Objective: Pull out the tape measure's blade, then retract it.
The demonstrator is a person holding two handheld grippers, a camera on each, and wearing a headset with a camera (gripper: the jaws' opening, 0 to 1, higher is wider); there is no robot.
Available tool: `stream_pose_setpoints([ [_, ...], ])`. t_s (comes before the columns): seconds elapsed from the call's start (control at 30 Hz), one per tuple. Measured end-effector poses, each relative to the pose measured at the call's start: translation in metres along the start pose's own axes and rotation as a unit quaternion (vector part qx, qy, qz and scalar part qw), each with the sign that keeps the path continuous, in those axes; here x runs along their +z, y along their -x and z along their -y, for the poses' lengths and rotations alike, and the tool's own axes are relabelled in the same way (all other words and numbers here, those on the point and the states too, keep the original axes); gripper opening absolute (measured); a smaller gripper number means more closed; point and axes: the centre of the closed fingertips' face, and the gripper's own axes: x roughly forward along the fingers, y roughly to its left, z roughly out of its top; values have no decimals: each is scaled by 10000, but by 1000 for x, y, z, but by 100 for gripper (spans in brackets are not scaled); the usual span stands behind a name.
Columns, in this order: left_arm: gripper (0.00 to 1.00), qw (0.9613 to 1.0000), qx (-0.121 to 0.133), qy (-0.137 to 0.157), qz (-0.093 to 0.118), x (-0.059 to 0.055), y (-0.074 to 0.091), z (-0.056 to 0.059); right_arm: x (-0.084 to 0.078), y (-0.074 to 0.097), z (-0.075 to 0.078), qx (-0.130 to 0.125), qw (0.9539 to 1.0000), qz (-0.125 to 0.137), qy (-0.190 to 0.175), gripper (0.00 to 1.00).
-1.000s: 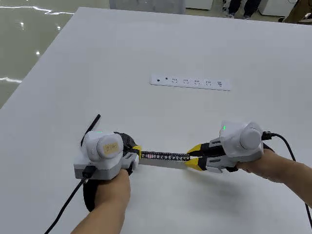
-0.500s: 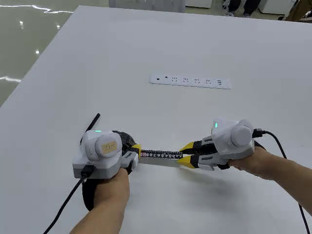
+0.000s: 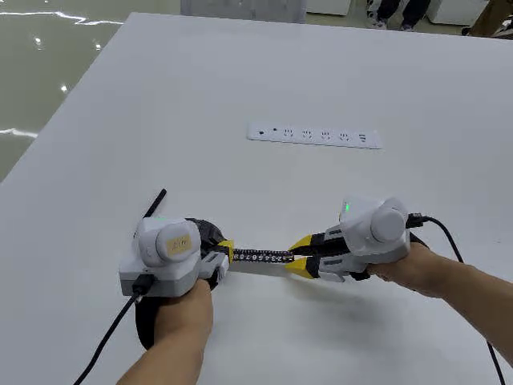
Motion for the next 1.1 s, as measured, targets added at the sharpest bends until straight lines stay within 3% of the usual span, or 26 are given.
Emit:
stream_pose_setpoints([
  [1.1, 61, 10000, -50, 25, -17, 1, 0, 0, 22, -32, -8, 70, 9999, 109, -37, 13],
])
